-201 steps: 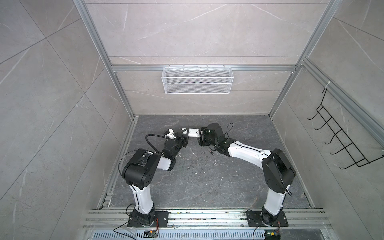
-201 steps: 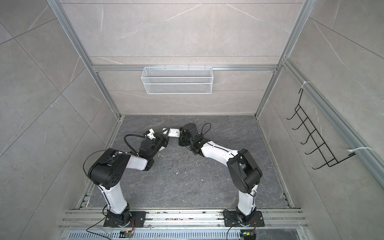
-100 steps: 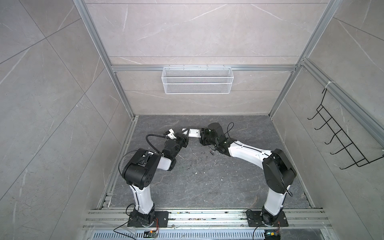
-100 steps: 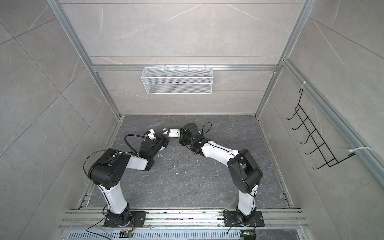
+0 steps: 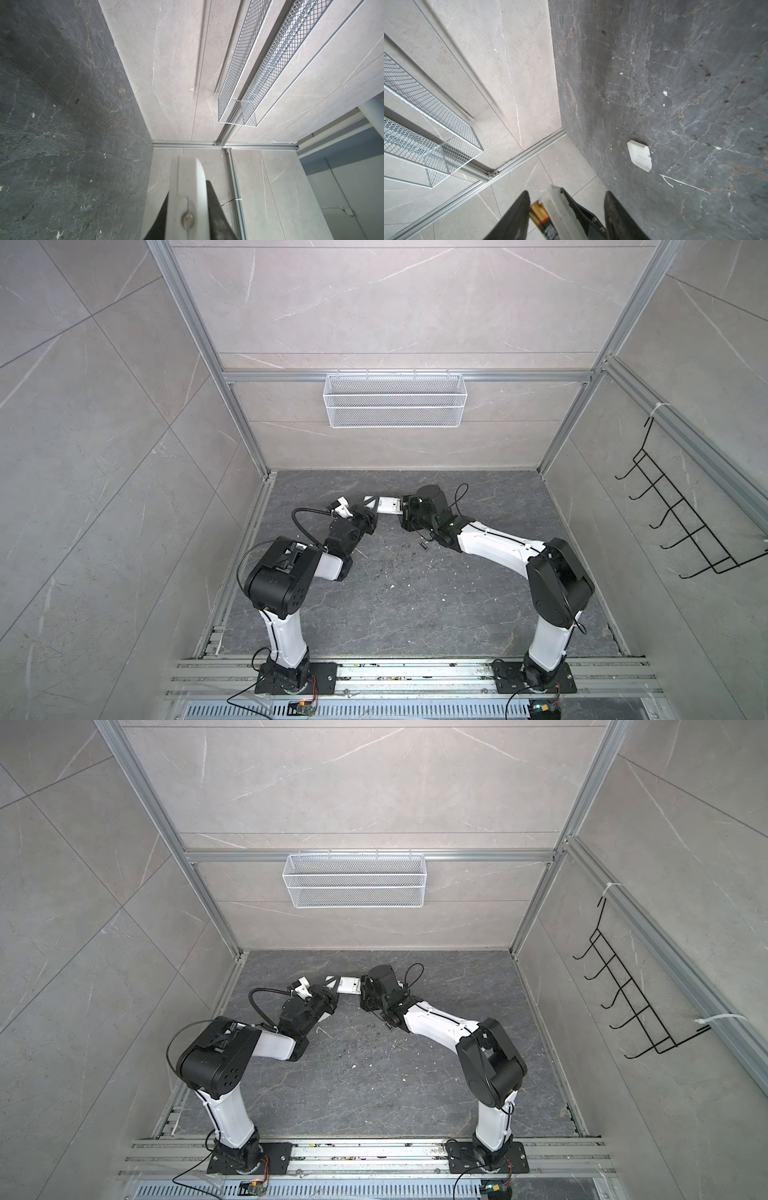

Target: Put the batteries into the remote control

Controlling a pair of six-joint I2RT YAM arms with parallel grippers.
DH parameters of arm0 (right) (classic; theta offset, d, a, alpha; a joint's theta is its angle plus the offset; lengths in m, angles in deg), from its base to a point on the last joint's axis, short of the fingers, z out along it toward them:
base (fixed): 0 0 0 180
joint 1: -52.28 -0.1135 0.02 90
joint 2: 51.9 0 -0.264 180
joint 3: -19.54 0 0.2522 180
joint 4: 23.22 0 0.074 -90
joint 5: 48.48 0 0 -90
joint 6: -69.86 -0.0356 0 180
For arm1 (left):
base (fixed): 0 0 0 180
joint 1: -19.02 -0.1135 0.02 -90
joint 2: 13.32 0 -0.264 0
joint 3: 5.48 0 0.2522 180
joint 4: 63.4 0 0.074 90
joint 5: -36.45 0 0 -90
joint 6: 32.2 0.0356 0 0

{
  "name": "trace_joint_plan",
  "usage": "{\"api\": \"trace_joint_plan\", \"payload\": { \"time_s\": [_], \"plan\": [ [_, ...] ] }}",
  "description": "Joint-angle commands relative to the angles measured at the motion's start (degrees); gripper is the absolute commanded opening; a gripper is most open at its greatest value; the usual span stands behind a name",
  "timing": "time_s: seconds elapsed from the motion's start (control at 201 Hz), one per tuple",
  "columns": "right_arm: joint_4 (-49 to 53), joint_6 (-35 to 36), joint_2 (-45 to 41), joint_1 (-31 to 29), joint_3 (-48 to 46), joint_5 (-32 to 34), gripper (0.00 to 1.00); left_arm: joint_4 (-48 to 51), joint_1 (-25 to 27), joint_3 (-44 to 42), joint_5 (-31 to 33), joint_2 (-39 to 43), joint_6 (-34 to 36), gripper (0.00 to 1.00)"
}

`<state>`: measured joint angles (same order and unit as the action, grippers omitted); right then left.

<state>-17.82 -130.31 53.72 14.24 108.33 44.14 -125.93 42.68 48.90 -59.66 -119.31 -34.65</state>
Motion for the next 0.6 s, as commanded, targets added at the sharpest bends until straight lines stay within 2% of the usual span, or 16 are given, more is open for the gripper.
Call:
{"api": "trace_joint_plan", "payload": {
  "time_s": [0.0, 0.229, 0.528, 0.593],
  "plan": [
    [3.1, 1.6, -2.4, 0.1, 0.8, 0.7, 0.54, -4.8, 0.1, 2.4, 1.1, 0.6, -0.3, 0.0],
    [4.8, 2.9, -2.9, 0.2, 1.2, 1.2, 0.54, -4.8, 0.1, 2.6, 1.2, 0.4, -0.5, 0.0],
    [4.2, 2.1, -1.9, 0.2, 1.3, 0.1, 0.45, -4.8, 0.1, 3.0, 1.3, 0.6, -0.6, 0.0],
    [4.1, 2.1, -1.9, 0.1, 1.1, 0.1, 0.39, -4.8, 0.1, 2.9, 1.3, 0.7, -0.6, 0.0]
  ]
}}
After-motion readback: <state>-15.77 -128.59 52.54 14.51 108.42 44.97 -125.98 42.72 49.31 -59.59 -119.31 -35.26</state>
